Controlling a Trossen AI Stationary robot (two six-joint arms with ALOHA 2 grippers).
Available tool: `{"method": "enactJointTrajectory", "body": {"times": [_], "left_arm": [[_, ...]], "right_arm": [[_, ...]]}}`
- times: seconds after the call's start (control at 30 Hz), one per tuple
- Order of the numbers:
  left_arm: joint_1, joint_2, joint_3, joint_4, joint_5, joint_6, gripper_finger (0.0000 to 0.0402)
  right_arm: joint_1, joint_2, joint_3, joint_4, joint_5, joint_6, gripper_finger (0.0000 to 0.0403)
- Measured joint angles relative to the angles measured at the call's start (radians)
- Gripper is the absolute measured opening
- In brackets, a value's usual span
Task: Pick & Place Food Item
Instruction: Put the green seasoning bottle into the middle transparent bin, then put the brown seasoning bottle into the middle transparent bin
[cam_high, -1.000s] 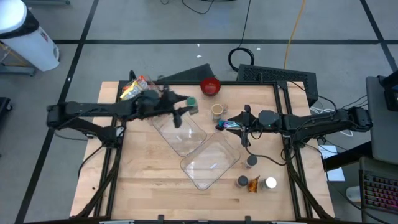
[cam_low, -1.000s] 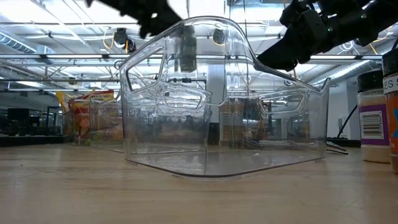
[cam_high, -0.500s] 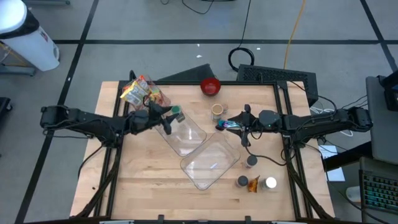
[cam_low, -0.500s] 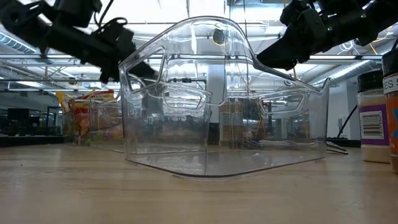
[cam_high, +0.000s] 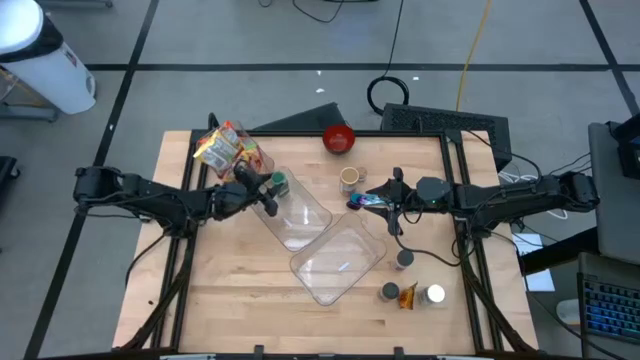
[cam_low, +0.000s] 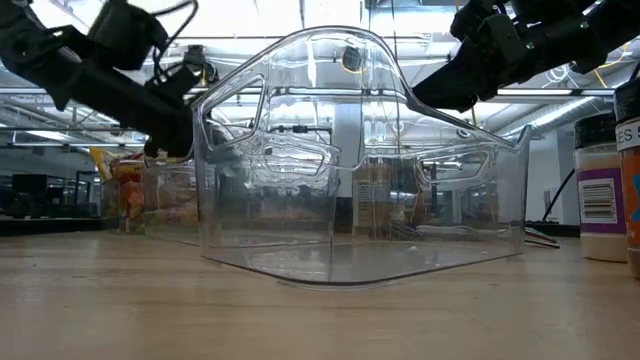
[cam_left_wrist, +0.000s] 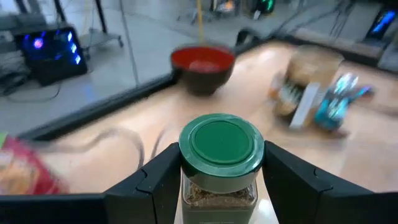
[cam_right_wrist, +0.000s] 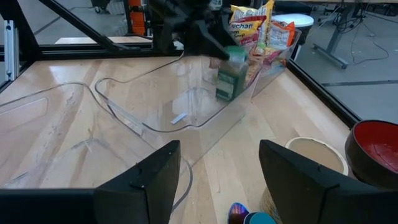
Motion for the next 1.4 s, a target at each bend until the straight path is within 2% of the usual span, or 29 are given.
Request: {"method": "enactJointTrajectory", "body": {"times": [0.33, 0.67, 0.73, 0.9, 0.97, 1.4], "left_arm": [[-0.001, 0.122, 0.002, 0.139, -0.018, 0.022, 0.0198], [-0.001, 0.139, 0.002, 0.169, -0.025, 0.022, 0.0198], [-0.001, 0.139, 0.002, 0.174, -0.023, 0.018, 0.0228], [0.0, 0.14, 0.0, 0.211, -0.034, -0.005, 0.0363], [-0.002, 0.141, 0.0, 0.22, -0.03, -0.004, 0.0386], [-0.001, 0.14, 0.0, 0.209, -0.04, 0.011, 0.0318]], "right_arm": [[0.0, 0.0, 0.0, 0.0, 0.0, 0.001, 0.021], [0.0, 0.0, 0.0, -0.001, 0.001, 0.001, 0.021], [0.0, 0.0, 0.0, -0.001, 0.001, 0.001, 0.021], [-0.001, 0.0, 0.0, -0.004, 0.016, 0.001, 0.021], [-0.002, 0.0, 0.0, -0.006, 0.036, 0.001, 0.021], [-0.003, 0.0, 0.0, -0.008, 0.058, 0.001, 0.021]]}}
